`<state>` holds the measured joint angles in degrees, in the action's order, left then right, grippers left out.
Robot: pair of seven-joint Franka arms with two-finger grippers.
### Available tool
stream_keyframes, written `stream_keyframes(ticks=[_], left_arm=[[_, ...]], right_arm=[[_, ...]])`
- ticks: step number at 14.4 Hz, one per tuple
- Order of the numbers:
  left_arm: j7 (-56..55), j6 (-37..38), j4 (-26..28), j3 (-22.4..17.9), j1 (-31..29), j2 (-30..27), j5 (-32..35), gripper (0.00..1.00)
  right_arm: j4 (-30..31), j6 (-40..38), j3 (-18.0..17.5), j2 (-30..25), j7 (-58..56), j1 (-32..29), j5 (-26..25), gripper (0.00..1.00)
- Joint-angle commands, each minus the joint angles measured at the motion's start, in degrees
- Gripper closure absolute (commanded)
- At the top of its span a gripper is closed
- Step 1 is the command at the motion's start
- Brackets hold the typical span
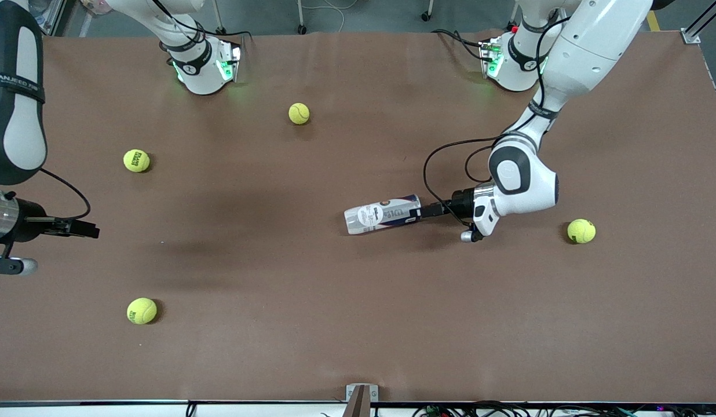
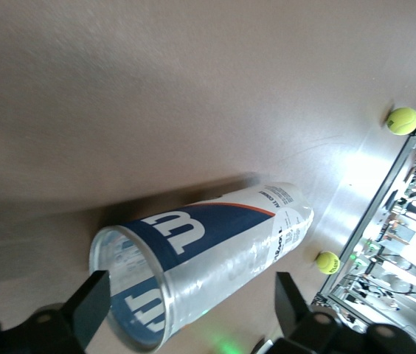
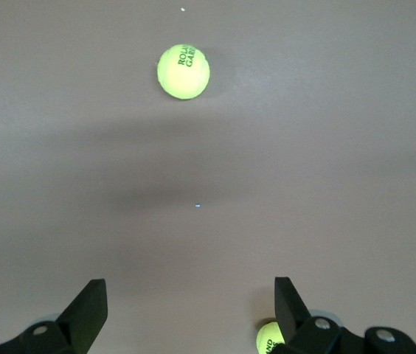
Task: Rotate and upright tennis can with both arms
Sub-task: 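Lift the can with the left gripper and rotate it upright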
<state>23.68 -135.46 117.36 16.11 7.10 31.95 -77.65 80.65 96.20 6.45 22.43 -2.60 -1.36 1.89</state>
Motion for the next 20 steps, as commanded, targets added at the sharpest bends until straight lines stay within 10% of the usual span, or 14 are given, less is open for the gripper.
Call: stream_keyframes(ticks=[1,5,11,16,20], left_arm=[[3.56,-1.38,0.5,0.33,1.07,-0.04,-5.12,0.32],[5.33,-1.38,0.86,0.42,0.99,-0.04,-7.68,0.76],[5.33,-1.3,-1.51,0.5,0.55,-1.1,-9.97,0.99],[2.0,-0.94,-4.76,0.07,0.19,-5.04,-7.7,1.0],[-11.23,-0.59,-8.01,0.24,-0.07,-8.47,7.03,1.0]], right_arm=[[0.57,0.39,-1.26,-1.6,-0.22,-0.49,-2.66,0.0],[-1.37,0.3,-1.62,-1.34,-0.22,-0.14,-4.61,0.0],[-1.11,-3.54,-1.79,-3.7,0.4,0.04,-3.73,0.0],[1.34,-6.12,-1.79,-8.36,0.4,1.71,-3.47,0.0],[7.3,-5.59,-1.79,-13.63,0.4,1.36,-3.2,0.0]])
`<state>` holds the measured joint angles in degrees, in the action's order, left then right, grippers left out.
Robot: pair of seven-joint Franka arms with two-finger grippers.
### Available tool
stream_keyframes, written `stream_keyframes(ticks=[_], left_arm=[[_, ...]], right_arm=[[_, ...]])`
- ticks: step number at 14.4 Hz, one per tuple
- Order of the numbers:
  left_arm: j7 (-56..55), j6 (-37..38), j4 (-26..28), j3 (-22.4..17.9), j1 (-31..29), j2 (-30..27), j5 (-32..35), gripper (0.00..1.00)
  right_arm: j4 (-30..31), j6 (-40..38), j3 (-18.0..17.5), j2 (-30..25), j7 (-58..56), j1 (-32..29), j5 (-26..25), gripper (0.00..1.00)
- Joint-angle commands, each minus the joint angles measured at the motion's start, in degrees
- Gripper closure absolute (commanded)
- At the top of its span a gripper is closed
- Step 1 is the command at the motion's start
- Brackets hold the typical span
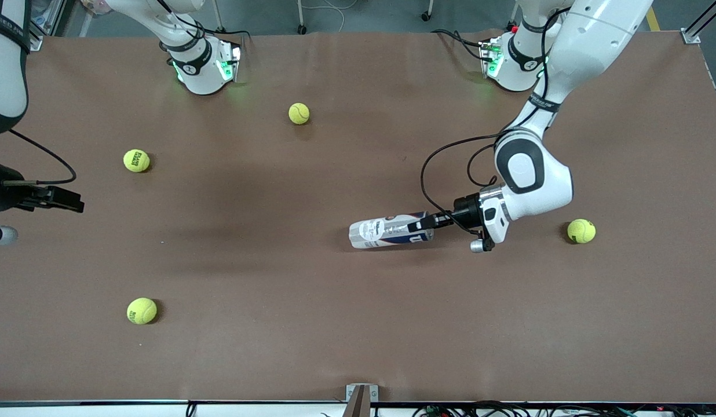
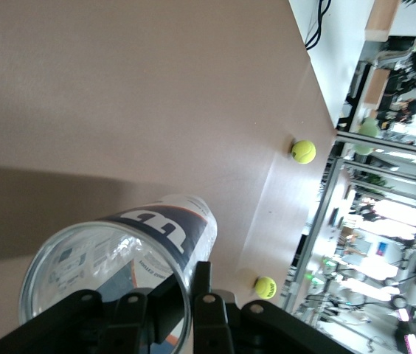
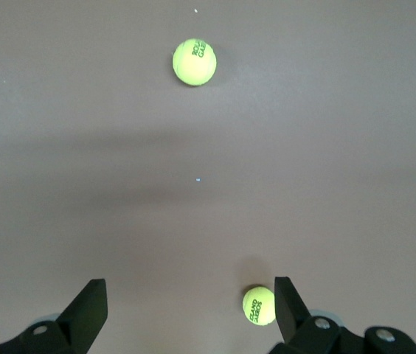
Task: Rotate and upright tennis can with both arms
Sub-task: 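Lift the can with the left gripper and rotate it upright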
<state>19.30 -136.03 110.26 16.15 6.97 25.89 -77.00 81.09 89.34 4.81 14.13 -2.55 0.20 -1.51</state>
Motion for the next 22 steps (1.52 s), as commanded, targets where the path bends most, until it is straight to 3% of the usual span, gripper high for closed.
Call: stream_keyframes(ticks=[1,6,9,11,15,17,22], left_arm=[[-11.78,-0.02,-2.05,0.2,0.32,-3.03,10.95,1.0],[-40.86,1.12,-7.15,0.38,5.14,-6.11,37.13,1.0],[-59.85,12.5,-16.09,0.38,9.01,-4.8,57.0,1.0],[-68.22,18.76,-21.72,0.29,12.6,-3.3,65.36,1.0],[-83.69,22.38,-23.77,0.03,23.49,-0.32,83.02,1.0],[-88.63,24.32,-25.52,-0.24,27.81,2.92,88.5,1.0],[-90.58,25.38,-28.69,-1.73,31.96,9.27,89.05,1.0]], right_arm=[[8.63,1.18,-0.15,-6.82,0.35,-0.2,0.19,0.0],[12.77,0.4,-0.06,-13.59,0.27,-0.03,0.19,0.0],[15.14,-0.57,-0.06,-17.55,0.18,-0.03,0.1,0.0],[15.15,-1.19,-0.15,-18.69,0.0,-0.03,0.1,0.0],[14.88,-1.28,-0.15,-19.84,-0.35,-0.11,0.1,0.0],[14.71,-1.63,-0.15,-20.1,-0.35,-0.11,0.01,0.0],[14.71,-2.07,-0.15,-20.11,-0.44,0.06,0.1,0.0]])
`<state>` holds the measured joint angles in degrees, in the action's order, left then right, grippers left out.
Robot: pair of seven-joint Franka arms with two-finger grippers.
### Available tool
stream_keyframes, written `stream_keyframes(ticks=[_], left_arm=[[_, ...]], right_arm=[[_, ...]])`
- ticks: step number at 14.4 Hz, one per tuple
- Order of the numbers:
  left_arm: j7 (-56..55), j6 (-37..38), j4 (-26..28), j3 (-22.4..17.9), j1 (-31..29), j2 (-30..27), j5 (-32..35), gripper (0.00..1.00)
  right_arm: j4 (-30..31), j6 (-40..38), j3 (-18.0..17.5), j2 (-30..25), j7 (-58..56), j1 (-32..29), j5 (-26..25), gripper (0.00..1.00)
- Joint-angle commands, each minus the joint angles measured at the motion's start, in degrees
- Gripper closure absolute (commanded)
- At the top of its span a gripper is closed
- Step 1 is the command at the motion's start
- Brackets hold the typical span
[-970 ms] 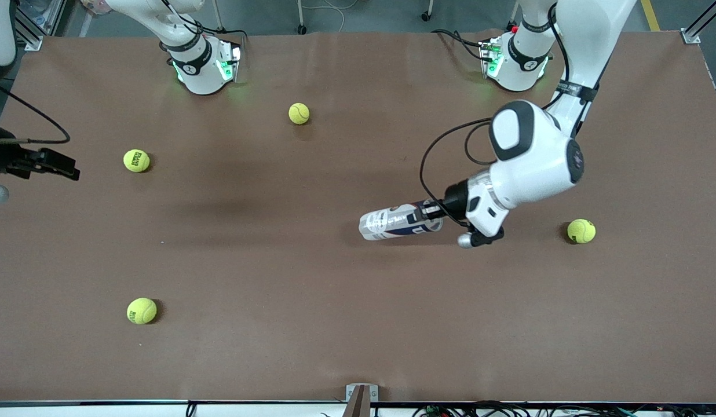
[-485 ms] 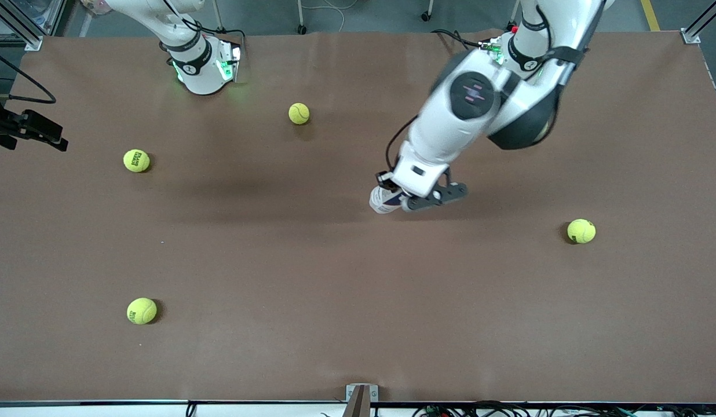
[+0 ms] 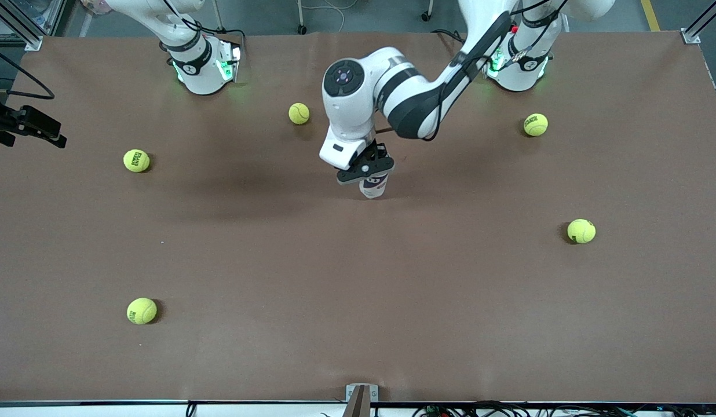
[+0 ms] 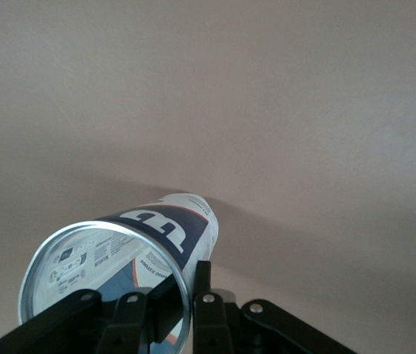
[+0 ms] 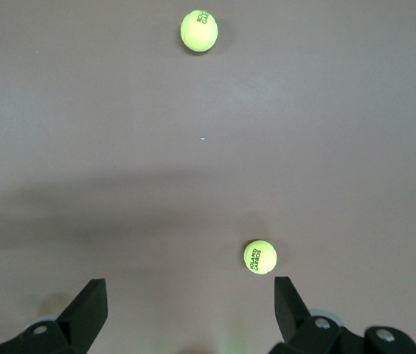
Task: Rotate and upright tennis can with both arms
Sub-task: 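Lower the upright can onto the table with the left gripper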
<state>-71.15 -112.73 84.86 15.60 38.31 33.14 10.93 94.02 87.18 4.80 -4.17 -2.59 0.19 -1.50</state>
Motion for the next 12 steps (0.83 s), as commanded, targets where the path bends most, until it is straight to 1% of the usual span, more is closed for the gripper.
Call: stream_keyframes(ticks=[1,2,3,4,6,8,9,10,12], left_arm=[[-0.04,2.07,-3.3,-1.19,0.71,2.1,1.02,0.98],[0.05,2.07,-3.3,-1.19,0.62,2.19,0.93,0.92],[0.31,1.99,-3.3,-1.19,0.45,2.28,0.85,0.82],[0.31,1.9,-3.47,-1.19,0.19,2.28,0.67,0.59],[0.05,2.07,-4.52,-1.19,0.18,1.93,0.58,0.31],[0.05,2.07,-4.62,-1.19,0.27,1.58,0.76,0.13],[-0.04,2.25,-4.96,-1.19,0.27,1.4,0.84,0.08],[-0.04,2.34,-4.97,-1.19,0.36,0.97,0.93,0.0],[-0.04,3.04,-4.97,-1.19,0.36,-0.26,0.93,0.0]], right_arm=[[1.69,0.1,-0.14,-1.81,-0.4,0.16,0.1,0.0],[1.69,0.1,-0.23,-1.81,-0.49,0.25,0.1,0.0],[1.69,0.01,-0.14,-1.81,-1.1,0.6,0.18,0.0],[1.69,0.01,-0.14,-1.89,-2.32,0.86,0.18,0.0],[1.51,-0.25,-0.14,-1.89,-2.51,0.95,0.36,0.0],[1.34,-0.43,0.21,-1.98,-2.68,0.6,3.16,0.0],[1.25,-0.6,0.3,-1.98,-2.77,0.51,3.26,0.0],[1.16,-0.87,0.3,-1.98,-2.77,0.51,3.26,0.0],[1.07,-0.87,0.21,-1.98,-2.86,0.51,3.26,0.0]])
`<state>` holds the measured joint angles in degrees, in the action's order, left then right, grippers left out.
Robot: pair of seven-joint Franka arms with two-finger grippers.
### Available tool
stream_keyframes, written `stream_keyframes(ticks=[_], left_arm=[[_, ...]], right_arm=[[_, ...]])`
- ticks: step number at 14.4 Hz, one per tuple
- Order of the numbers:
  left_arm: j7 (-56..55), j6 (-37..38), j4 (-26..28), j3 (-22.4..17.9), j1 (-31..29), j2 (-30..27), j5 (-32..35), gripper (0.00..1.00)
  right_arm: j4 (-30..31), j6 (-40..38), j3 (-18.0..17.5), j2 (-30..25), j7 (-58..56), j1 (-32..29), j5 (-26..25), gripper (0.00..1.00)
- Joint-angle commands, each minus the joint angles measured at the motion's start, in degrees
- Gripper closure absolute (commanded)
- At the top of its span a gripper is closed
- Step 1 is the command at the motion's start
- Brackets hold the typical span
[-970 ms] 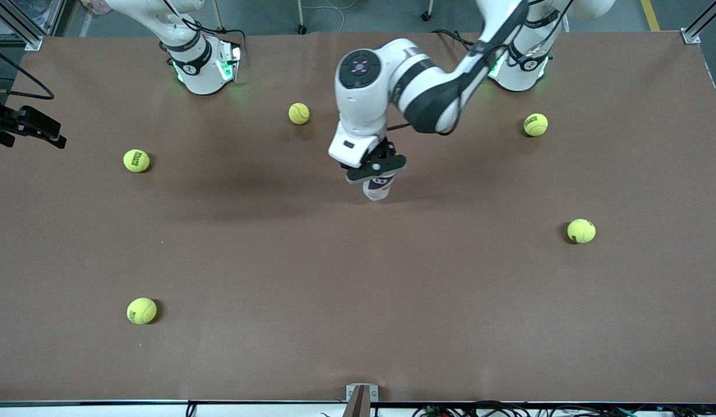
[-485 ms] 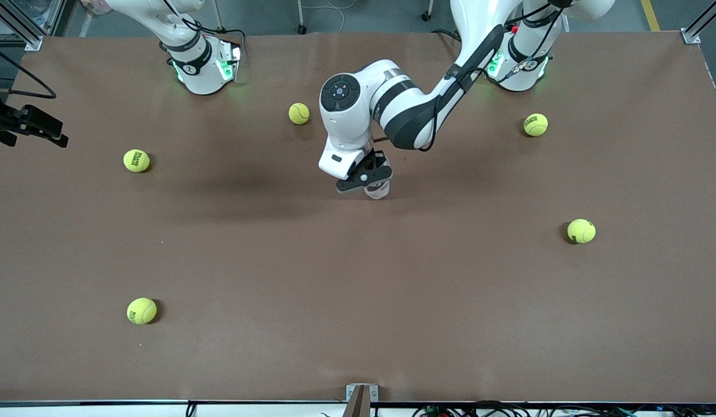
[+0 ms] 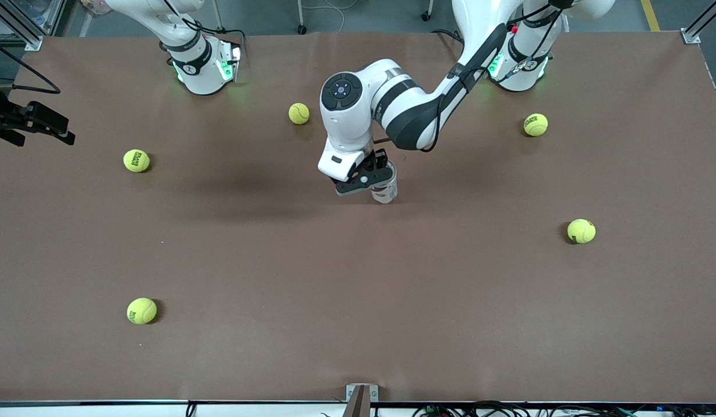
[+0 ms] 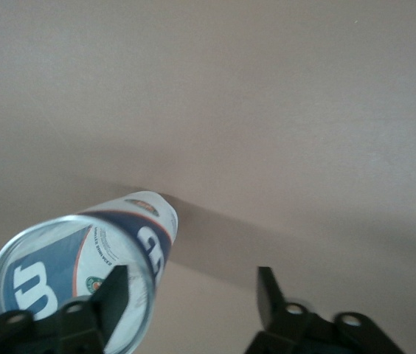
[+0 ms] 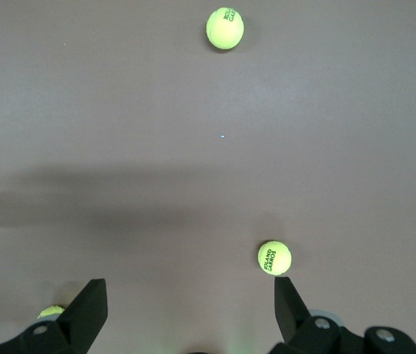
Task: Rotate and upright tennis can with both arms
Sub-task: 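Lower the upright can onto the table with the left gripper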
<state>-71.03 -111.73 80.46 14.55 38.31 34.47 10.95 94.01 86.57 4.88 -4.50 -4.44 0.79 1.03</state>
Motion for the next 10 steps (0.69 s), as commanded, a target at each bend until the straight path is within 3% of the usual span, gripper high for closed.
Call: stream_keyframes(ticks=[1,6,10], left_arm=[[-0.16,2.65,-0.57,-0.14,0.19,-2.12,0.92,0.0],[-0.07,4.07,-0.57,-0.23,-0.69,-5.98,0.83,0.0],[4.03,4.07,-0.92,-1.55,-7.08,-10.63,0.83,0.0]], right_arm=[[1.09,-0.26,0.13,-1.65,-1.09,0.0,0.47,0.0],[1.09,-0.17,0.13,-2.09,-1.97,-0.09,-0.5,0.0],[1.09,-0.17,0.31,-2.09,-1.97,-0.26,-0.59,0.0]])
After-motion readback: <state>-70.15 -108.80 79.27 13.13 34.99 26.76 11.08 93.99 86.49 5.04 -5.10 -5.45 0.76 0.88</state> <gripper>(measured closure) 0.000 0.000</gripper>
